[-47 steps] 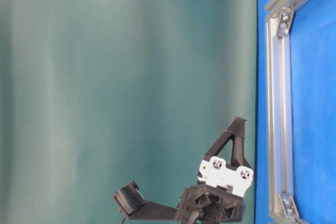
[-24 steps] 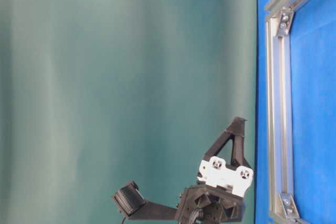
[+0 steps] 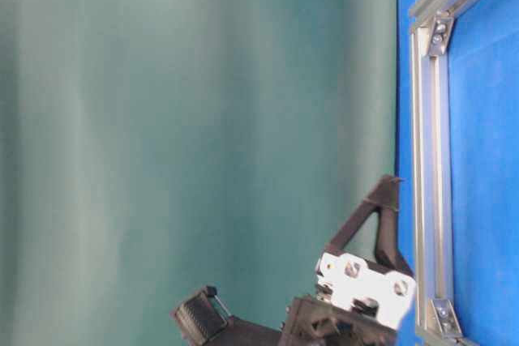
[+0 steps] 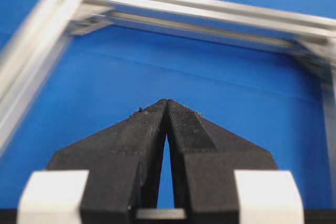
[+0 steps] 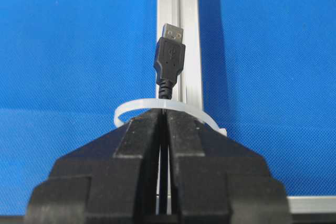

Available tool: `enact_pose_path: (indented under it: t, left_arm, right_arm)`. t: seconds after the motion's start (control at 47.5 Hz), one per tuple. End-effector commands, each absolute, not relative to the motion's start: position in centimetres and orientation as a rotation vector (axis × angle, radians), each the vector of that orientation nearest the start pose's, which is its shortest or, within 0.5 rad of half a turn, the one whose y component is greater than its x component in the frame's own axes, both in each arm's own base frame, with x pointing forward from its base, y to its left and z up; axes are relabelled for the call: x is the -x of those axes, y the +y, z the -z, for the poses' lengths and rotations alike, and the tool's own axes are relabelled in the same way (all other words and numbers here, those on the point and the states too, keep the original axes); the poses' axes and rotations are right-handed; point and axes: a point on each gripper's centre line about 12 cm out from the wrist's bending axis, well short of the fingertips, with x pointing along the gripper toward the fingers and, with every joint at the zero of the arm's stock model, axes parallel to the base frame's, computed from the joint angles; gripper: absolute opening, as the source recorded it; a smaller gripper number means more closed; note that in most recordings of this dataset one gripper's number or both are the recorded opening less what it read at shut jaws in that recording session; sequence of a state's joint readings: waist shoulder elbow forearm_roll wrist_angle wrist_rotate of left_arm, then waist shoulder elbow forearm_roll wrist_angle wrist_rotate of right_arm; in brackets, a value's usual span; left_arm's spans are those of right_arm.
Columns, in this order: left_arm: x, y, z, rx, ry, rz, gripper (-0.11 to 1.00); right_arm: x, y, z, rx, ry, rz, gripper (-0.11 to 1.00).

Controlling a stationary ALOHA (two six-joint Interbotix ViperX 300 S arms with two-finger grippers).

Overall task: Insert the wire through the string loop located on the right side.
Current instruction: 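Move the left gripper toward the plug emerging from the loop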

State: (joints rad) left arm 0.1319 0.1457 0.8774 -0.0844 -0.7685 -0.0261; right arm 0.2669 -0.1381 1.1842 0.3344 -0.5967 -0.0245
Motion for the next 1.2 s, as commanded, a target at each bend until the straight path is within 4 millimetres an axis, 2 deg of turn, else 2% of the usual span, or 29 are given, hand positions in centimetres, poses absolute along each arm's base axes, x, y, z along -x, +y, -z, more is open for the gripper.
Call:
enact_pose_path:
  t: [0.0, 0.253, 0.442, 0.674, 0.843, 0.969, 1.18]
  left_arm:
    - [-37.2, 3.9, -14.2, 0.096, 0.211, -0.152, 0.00]
    - [-37.2, -1.7, -14.1, 0.126, 0.222, -0.008, 0.00]
    - [-36.9, -4.9, -14.0, 0.188, 0.233, 0.068, 0.00]
    - [-36.7, -6.6, -14.0, 0.211, 0.246, 0.111, 0.00]
    - [-37.1, -6.9, -14.2, 0.210, 0.239, 0.117, 0.00]
    - [-38.2, -7.1, -14.5, 0.208, 0.232, 0.118, 0.00]
    - [-41.7, -7.5, -15.4, 0.189, 0.245, 0.118, 0.00]
  right_arm:
    - [-27.2, 5.1, -12.6, -0.148, 0.440, -0.019, -0.03]
    - [-27.2, 5.1, -12.5, -0.148, 0.443, -0.019, -0.03]
    - [-27.2, 5.1, -12.6, -0.148, 0.442, -0.019, -0.03]
    - [-27.2, 5.1, -12.6, -0.147, 0.442, -0.018, -0.03]
    - [-27.3, 5.1, -12.6, -0.147, 0.440, -0.020, -0.03]
    - [-27.3, 5.1, -12.6, -0.148, 0.440, -0.019, -0.03]
    - [-27.3, 5.1, -12.6, -0.148, 0.440, -0.019, -0.03]
